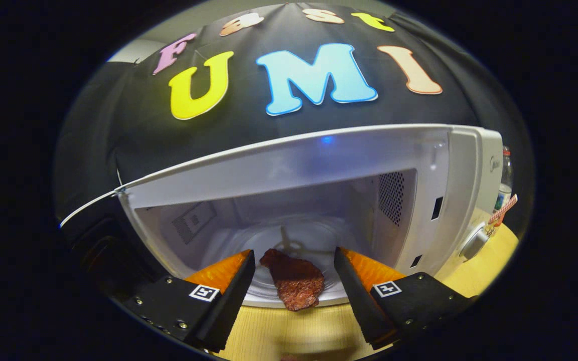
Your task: Open the microwave, put the food inside, and close the microwave door.
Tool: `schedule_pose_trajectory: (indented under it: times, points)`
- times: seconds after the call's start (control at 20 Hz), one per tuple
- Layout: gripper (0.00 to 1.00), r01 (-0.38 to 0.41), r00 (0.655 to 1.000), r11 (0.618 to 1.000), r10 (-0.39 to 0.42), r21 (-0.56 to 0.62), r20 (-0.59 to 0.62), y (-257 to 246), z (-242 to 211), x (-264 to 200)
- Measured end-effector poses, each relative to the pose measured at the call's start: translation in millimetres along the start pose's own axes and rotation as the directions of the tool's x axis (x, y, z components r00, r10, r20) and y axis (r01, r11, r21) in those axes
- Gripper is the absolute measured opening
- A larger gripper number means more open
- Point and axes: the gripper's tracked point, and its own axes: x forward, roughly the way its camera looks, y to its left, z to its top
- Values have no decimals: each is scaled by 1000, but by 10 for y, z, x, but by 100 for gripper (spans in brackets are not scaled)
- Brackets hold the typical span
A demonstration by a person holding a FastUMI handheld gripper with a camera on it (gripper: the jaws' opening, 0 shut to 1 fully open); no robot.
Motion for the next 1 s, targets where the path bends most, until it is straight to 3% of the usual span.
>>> schedule_pose_trajectory:
  times: [0.35,0.55,0.8,1.0]
  points:
    - [96,-129,989,986,137,-109,62,374,412,-972]
    - [95,-199,972,975,209,-100,102,559,649,-1560]
    - [96,-308,939,944,321,-116,126,912,803,-2294]
    - [94,-423,891,895,440,-144,112,1344,737,-2856]
